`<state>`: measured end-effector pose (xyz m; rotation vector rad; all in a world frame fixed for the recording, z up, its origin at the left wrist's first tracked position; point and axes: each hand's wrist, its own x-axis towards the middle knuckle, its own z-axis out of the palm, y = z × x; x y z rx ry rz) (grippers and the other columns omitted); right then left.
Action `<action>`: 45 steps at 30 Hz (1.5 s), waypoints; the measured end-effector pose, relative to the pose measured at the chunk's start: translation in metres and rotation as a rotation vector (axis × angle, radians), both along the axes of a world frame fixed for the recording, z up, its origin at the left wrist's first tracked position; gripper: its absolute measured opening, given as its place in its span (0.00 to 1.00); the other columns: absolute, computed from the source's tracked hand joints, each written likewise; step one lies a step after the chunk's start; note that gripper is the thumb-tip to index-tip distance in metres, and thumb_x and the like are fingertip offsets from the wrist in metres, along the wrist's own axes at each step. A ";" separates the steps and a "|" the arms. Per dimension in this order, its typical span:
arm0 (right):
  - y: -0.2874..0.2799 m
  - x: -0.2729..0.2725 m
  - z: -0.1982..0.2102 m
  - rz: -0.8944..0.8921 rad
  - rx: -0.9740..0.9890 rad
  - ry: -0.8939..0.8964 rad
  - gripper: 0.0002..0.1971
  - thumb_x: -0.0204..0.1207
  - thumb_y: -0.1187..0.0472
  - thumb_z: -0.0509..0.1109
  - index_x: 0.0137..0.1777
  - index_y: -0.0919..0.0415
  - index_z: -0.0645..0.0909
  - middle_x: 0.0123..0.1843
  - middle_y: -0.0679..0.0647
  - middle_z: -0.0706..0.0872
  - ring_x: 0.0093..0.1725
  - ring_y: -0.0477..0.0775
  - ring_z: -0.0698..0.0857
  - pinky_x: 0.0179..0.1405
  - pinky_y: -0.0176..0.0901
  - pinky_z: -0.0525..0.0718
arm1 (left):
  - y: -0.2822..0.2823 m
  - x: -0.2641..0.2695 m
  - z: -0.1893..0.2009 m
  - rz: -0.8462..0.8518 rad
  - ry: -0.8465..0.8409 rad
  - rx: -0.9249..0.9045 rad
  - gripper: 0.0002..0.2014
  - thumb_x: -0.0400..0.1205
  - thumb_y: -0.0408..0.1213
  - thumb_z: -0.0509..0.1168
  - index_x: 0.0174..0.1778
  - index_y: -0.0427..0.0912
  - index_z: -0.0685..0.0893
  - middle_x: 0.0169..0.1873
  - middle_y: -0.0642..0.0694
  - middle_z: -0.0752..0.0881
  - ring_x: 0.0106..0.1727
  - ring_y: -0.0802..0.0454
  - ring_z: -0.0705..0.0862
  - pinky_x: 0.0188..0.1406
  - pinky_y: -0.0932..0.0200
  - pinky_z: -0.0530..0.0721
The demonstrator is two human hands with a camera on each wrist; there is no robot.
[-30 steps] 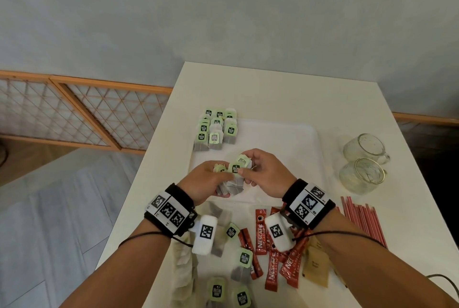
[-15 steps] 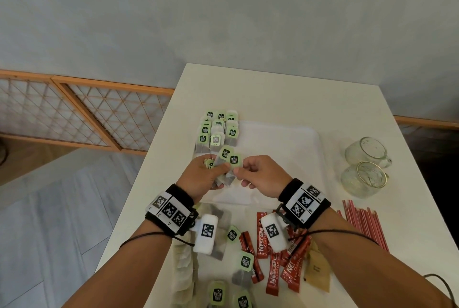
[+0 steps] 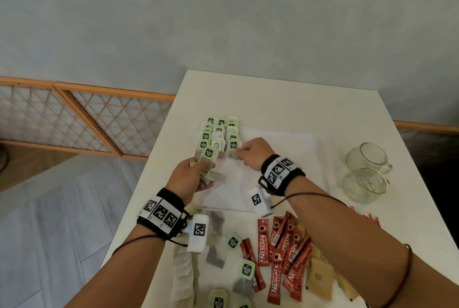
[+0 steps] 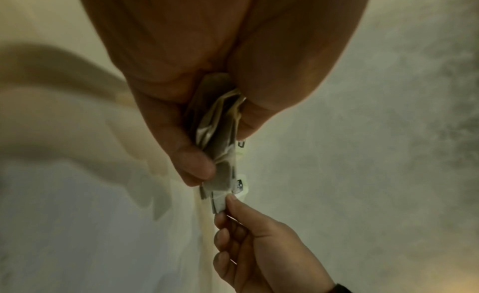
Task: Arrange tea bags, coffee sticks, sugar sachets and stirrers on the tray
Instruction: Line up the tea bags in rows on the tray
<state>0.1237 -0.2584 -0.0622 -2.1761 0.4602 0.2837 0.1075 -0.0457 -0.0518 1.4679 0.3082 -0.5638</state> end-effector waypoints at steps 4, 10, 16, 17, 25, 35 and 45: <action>0.005 0.020 -0.005 0.023 -0.120 0.070 0.18 0.78 0.51 0.75 0.43 0.70 0.89 0.32 0.56 0.84 0.32 0.55 0.81 0.35 0.46 0.84 | 0.003 0.006 -0.002 0.045 0.006 -0.010 0.09 0.85 0.32 0.66 0.56 0.30 0.85 0.46 0.37 0.88 0.45 0.43 0.87 0.37 0.53 0.91; 0.009 0.030 -0.002 0.055 -0.289 0.075 0.16 0.77 0.47 0.76 0.47 0.60 0.82 0.39 0.54 0.83 0.42 0.60 0.85 0.32 0.42 0.76 | 0.007 0.016 0.001 0.072 0.004 -0.024 0.06 0.87 0.29 0.63 0.47 0.37 0.84 0.44 0.38 0.88 0.44 0.43 0.88 0.39 0.49 0.91; 0.024 0.026 0.011 0.124 -0.220 -0.109 0.07 0.81 0.52 0.72 0.53 0.52 0.80 0.49 0.48 0.85 0.47 0.56 0.85 0.52 0.51 0.88 | 0.008 0.025 0.000 0.060 -0.018 -0.006 0.06 0.87 0.29 0.62 0.48 0.36 0.84 0.44 0.37 0.88 0.43 0.43 0.88 0.41 0.49 0.91; 0.028 0.026 0.012 0.201 -0.215 -0.117 0.05 0.82 0.53 0.72 0.54 0.51 0.84 0.53 0.49 0.87 0.49 0.55 0.86 0.55 0.50 0.88 | 0.007 0.025 0.001 0.053 -0.020 -0.003 0.06 0.87 0.29 0.62 0.48 0.36 0.84 0.45 0.36 0.88 0.44 0.42 0.88 0.41 0.49 0.91; 0.041 0.030 0.015 0.536 -0.330 -0.011 0.15 0.86 0.54 0.68 0.70 0.48 0.86 0.65 0.53 0.89 0.61 0.58 0.87 0.65 0.48 0.84 | 0.013 0.025 -0.001 0.020 -0.030 0.023 0.06 0.86 0.31 0.64 0.53 0.35 0.85 0.45 0.35 0.88 0.43 0.42 0.87 0.35 0.54 0.90; 0.041 0.011 0.016 0.351 0.175 0.036 0.12 0.84 0.60 0.65 0.52 0.68 0.86 0.42 0.49 0.88 0.34 0.46 0.87 0.33 0.39 0.80 | 0.015 0.016 -0.006 -0.075 -0.113 -0.014 0.08 0.87 0.30 0.64 0.57 0.35 0.88 0.44 0.35 0.90 0.40 0.44 0.88 0.38 0.55 0.89; 0.039 0.009 0.007 0.233 0.162 -0.105 0.15 0.85 0.52 0.69 0.44 0.65 0.83 0.45 0.56 0.93 0.32 0.44 0.87 0.35 0.41 0.83 | 0.024 0.012 -0.007 -0.133 -0.110 0.011 0.10 0.82 0.28 0.72 0.58 0.35 0.85 0.52 0.32 0.89 0.45 0.43 0.85 0.42 0.55 0.90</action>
